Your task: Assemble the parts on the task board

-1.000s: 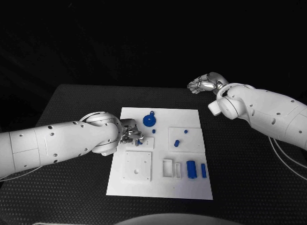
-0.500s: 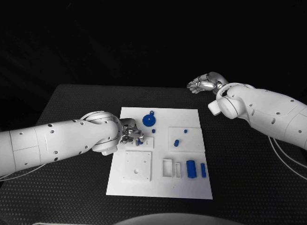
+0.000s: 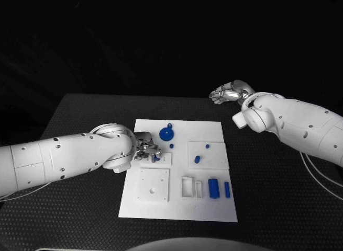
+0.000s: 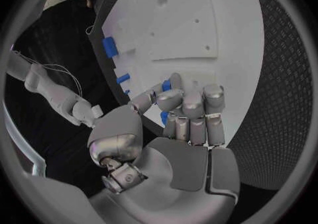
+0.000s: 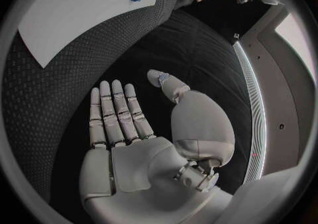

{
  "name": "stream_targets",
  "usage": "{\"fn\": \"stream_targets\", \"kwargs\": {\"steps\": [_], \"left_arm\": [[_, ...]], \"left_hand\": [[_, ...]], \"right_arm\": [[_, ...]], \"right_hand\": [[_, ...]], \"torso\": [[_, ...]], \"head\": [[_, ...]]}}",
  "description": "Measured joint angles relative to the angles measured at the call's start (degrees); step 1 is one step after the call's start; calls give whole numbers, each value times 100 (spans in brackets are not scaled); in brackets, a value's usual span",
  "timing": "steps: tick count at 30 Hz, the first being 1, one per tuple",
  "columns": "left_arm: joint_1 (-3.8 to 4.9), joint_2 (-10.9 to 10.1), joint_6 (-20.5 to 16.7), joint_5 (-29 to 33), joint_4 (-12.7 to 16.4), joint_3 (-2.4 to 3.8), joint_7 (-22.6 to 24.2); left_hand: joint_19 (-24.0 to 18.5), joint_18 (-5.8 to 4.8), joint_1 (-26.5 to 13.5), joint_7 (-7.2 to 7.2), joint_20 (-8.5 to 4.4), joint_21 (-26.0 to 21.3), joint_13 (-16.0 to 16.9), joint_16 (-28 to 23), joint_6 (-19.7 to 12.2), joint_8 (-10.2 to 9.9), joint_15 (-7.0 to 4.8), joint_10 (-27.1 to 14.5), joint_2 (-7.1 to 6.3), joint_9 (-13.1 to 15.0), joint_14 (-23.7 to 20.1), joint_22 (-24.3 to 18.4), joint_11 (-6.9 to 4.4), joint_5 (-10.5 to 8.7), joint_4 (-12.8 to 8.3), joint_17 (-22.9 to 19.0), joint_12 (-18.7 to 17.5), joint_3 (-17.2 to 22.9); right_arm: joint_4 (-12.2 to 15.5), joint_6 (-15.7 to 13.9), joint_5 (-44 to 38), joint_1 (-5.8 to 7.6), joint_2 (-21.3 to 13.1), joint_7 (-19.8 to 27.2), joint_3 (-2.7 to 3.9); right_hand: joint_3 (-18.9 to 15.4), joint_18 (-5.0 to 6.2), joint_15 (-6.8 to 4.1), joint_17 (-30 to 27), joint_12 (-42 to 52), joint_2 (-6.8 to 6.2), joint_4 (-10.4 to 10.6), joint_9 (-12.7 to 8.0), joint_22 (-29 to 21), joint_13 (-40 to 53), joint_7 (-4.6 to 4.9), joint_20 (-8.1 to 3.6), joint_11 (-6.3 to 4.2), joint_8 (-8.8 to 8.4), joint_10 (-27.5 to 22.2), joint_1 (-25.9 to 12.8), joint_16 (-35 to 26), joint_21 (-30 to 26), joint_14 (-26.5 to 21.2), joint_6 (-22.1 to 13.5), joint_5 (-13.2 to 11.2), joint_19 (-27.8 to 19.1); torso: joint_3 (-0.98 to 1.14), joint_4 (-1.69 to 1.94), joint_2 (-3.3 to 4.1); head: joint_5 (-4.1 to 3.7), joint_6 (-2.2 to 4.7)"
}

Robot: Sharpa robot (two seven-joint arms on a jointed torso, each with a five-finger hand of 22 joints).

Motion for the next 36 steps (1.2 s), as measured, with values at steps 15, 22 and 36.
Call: {"fn": "stream_targets", "kwargs": {"steps": [15,22,36], "left_arm": [[-4,-27,64,-97,-1,-2,-22],[-2,-29,88,-95,-2,0,-22],[29,75,200,-10,-130,0,-56]], "left_hand": [[0,-15,130,1,0,22,0,0,1,29,10,0,-130,-16,10,4,0,11,0,-14,22,0],[0,6,131,1,0,22,-1,0,1,29,19,0,-131,-16,19,4,0,16,0,-14,22,0],[1,13,131,9,1,22,-23,0,10,80,20,1,-131,-18,58,3,-1,-4,0,-29,21,0]], "right_arm": [[8,5,0,0,-2,-4,-1],[9,7,0,0,-2,-5,-1],[11,9,0,0,1,-7,-1]], "right_hand": [[0,0,0,-5,0,0,0,0,6,-5,0,0,0,0,0,0,0,0,0,0,0,0],[0,0,-1,-5,0,0,0,-5,6,-7,0,0,0,0,0,0,0,-23,1,0,0,0],[0,0,-1,-10,0,0,0,-4,17,-15,0,0,0,0,0,0,0,-23,1,0,0,1]], "torso": [[-2,0,0],[-2,0,0],[3,-4,2]], "head": [[3,-5],[3,-8],[10,0]]}}
